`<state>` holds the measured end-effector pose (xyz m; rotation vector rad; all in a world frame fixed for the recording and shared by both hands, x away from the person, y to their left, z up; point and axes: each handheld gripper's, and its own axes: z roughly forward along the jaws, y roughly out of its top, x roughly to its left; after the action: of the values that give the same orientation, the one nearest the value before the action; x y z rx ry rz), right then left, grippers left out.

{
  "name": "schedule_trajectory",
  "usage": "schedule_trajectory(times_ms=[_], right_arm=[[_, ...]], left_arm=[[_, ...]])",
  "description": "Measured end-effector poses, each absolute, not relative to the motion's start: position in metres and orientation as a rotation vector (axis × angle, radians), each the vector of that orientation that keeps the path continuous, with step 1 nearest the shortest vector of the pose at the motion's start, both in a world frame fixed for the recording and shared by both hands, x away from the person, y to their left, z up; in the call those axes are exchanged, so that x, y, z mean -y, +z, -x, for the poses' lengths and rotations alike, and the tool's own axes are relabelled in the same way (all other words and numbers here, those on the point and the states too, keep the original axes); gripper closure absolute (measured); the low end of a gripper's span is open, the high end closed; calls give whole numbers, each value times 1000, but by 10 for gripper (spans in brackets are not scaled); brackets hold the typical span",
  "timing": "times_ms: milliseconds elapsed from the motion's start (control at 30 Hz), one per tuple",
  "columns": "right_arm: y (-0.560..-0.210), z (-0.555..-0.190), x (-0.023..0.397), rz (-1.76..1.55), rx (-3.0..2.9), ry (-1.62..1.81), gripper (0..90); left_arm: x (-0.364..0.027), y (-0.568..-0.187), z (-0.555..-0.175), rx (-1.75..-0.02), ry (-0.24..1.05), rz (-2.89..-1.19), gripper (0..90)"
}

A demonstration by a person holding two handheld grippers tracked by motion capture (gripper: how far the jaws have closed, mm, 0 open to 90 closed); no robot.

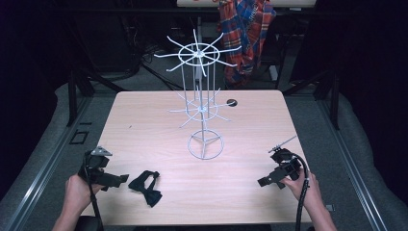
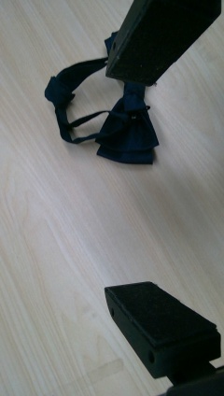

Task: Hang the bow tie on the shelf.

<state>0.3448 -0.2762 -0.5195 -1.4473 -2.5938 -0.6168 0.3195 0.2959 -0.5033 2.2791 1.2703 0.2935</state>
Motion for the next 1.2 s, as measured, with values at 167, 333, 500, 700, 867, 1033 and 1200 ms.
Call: schedule_trajectory(times_ms=[167,333,500,700,867,1033,1200], right_arm=[[-519,-343,275,1478,2595,-641,0],[-515,-344,276,1446,2624,-597,0],[-515,-344,275,1452,2612,-602,0],[-517,-343,272,1483,2605,-617,0],[-516,-344,272,1467,2623,-584,0],[-517,-342,271,1513,2601,-618,0],[-516,-343,271,1505,2601,-606,6]], left_arm=[[-285,-500,-316,-1231,291,-2305,0],[-267,-500,-313,-1171,256,-2353,0],[-254,-501,-312,-1124,241,-2385,0],[-243,-506,-313,-1093,222,-2426,4],[-231,-509,-313,-1050,186,-2471,108],[-217,-514,-313,-1009,158,-2526,229],[-212,-519,-316,-1003,114,-2549,349]])
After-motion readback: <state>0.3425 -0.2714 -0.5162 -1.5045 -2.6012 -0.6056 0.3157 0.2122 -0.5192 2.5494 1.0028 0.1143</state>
